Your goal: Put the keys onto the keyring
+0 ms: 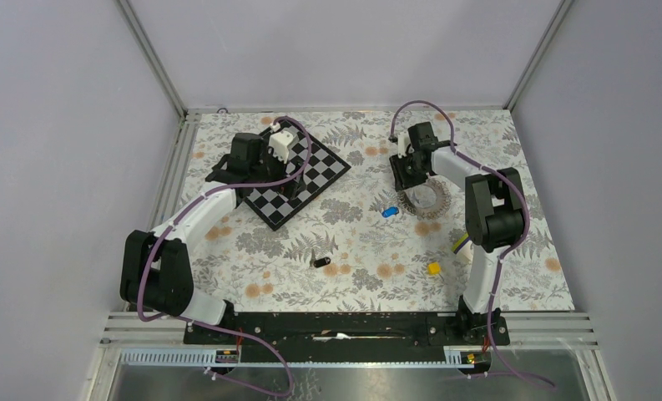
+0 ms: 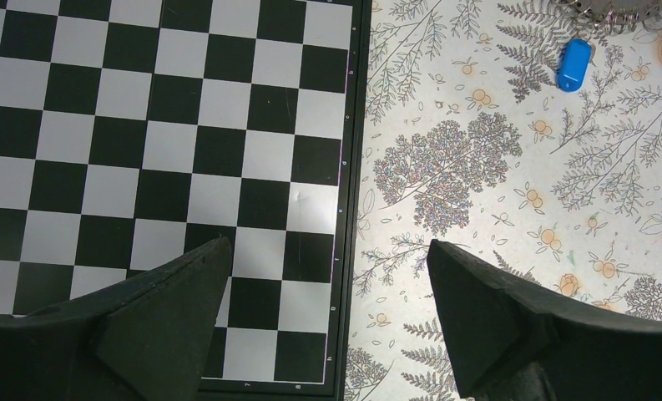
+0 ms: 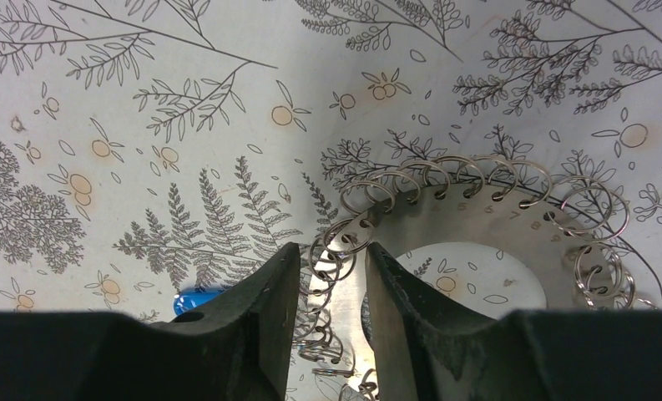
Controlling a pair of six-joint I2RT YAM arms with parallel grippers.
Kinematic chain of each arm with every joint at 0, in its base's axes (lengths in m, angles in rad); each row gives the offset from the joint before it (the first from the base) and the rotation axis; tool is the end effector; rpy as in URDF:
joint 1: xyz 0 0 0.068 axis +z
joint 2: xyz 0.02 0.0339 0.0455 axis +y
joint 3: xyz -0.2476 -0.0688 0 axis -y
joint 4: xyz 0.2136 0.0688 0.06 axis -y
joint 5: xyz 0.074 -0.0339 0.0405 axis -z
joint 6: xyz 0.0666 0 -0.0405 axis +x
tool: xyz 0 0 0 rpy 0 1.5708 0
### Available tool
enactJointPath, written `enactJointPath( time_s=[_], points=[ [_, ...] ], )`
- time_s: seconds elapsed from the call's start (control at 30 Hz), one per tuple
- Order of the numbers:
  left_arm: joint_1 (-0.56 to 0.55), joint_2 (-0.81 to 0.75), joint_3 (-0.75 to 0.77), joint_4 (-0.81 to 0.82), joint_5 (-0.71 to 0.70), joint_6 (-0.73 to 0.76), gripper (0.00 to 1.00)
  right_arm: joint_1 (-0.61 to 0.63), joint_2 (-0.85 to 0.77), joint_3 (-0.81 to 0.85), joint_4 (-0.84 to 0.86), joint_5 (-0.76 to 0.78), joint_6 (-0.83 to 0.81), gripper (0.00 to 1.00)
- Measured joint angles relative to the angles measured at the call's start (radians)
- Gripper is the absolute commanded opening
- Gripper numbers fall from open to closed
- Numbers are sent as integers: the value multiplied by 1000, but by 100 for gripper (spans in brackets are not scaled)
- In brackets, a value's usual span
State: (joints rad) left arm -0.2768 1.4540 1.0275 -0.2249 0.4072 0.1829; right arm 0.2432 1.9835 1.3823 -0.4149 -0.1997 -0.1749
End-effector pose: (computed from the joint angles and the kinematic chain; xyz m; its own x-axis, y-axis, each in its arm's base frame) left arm 0.2986 -0.1123 0.2437 -0.4728 0.3079 -0.8256 0.6507 0.7538 -0.0915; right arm 0.3877 0.1098 0.1506 -0.7537 -0.3627 -0.5480 -0.4758 0.8764 0.0744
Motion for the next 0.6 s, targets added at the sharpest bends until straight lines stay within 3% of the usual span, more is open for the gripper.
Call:
enactJointPath(
  time_s=[0.6],
  points=[
    [0,0,0,2,0,0,99,0,45,36,0,26,22,34]
  ],
)
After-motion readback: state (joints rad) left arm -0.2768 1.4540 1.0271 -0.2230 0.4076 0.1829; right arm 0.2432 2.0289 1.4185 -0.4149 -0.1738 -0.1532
